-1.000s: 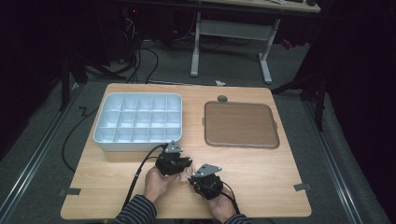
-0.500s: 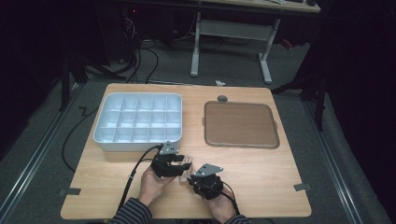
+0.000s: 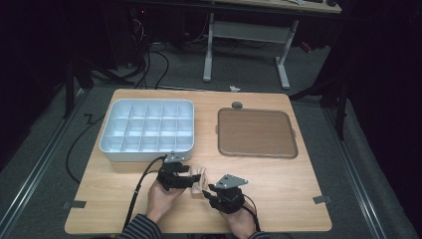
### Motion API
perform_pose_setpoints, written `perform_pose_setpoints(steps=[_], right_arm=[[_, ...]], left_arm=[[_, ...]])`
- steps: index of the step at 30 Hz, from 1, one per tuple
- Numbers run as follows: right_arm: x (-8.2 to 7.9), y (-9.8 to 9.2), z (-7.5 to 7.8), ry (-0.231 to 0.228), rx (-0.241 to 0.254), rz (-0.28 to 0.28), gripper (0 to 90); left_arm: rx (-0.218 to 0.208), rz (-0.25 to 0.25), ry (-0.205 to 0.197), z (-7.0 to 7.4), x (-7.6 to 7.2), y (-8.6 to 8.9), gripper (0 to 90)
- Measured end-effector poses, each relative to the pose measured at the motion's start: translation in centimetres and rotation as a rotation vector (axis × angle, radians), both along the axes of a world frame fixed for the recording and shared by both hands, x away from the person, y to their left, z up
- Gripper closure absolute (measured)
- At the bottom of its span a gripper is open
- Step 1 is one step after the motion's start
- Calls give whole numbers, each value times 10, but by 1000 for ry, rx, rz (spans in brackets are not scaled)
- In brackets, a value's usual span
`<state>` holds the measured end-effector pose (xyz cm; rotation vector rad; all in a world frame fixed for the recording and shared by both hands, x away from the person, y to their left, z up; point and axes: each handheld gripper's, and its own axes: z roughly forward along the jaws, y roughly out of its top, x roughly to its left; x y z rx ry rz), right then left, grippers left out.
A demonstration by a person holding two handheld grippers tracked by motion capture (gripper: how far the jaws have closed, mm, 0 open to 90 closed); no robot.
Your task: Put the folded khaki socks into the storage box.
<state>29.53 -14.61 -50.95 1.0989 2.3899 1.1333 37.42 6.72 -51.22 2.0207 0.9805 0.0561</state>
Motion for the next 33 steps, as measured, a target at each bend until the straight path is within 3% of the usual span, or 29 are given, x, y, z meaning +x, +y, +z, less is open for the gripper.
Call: perform_pose_setpoints(steps=[7,10,15,27,33], right_arm=[[2,-27,0,-14,-6,-83,618],[6,-42,-3,-30,-34,-153,583],[10,-58,-9,-37,-61,-224,559],[19,-96,-20,-36,-124,-391,497],[22,-104,-21,-40,-120,-415,453]], left_arm=[[23,1,38,-7,3,-4,364],[25,4,55,-9,4,-5,382],[27,3,69,-12,5,-7,396],[6,-17,97,-14,8,-10,555],[-16,-25,122,-14,10,-9,632]])
